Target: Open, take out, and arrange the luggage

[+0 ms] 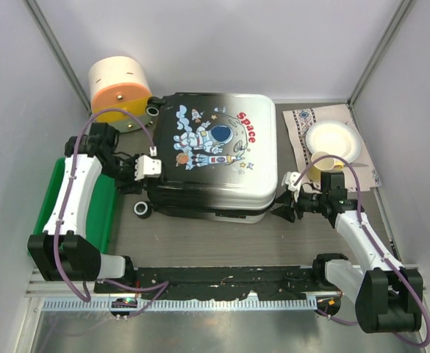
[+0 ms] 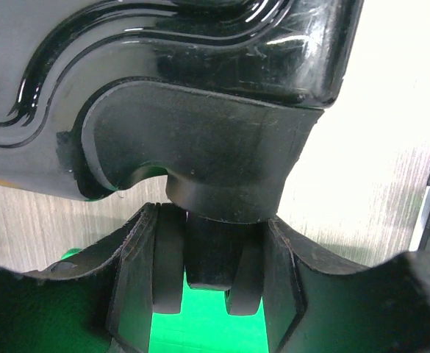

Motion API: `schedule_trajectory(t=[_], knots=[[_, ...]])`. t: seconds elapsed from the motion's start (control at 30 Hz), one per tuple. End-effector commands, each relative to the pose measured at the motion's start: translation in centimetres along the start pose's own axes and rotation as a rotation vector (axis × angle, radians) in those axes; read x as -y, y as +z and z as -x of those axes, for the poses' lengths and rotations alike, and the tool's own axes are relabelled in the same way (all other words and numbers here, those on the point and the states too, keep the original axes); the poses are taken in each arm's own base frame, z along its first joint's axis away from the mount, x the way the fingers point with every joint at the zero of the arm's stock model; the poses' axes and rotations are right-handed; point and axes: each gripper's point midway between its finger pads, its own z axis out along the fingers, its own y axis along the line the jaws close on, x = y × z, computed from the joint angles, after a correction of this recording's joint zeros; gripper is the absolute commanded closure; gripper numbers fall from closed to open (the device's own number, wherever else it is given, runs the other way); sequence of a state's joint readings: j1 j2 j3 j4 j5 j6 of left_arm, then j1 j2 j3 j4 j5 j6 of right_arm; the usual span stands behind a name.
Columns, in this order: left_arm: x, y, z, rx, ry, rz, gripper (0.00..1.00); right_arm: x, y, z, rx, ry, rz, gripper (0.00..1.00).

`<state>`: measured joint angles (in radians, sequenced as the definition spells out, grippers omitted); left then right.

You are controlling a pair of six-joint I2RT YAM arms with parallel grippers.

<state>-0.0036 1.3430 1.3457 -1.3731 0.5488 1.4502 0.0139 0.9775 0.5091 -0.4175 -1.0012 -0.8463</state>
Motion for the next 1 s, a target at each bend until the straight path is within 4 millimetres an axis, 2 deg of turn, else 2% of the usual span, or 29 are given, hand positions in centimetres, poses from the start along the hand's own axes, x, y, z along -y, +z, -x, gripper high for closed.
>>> schedule_trajectory(t=[0.0,0.17,0.33,0.57,0.67,0.8,0.87,0.97], knots=[[-0.8,-3.1,0.0,-0.013,-0.079,0.052,1.00,0.1,0.4,0.7,0.048,-0.075,0.018,0.51],[-0.2,-4.2,1.0,-0.001,-0.055,0.058,1.00,0.3,0.7,0.9,0.070,-0.075,0.009,0.52],[0.5,-3.5,-0.2,-0.037,-0.044,0.038,1.00,0.7,1.1,1.2,0.097,-0.075,-0.014,0.54],[0.7,-3.2,-0.1,-0.025,-0.042,0.043,1.00,0.2,1.8,1.3,0.101,-0.079,0.006,0.55],[0.9,-2.9,-0.4,-0.031,-0.048,0.035,1.00,-0.1,2.0,1.5,0.099,-0.087,0.014,0.58],[1.0,-3.0,-0.2,-0.025,-0.043,0.039,1.00,-0.6,1.7,1.5,0.093,-0.111,0.017,0.67],[1.1,-3.1,0.1,-0.014,-0.038,0.040,1.00,-0.8,1.4,1.3,0.077,-0.105,0.012,0.67],[1.9,-2.8,0.5,-0.005,-0.033,0.026,1.00,-0.8,1.0,1.1,0.048,-0.092,-0.019,0.54]])
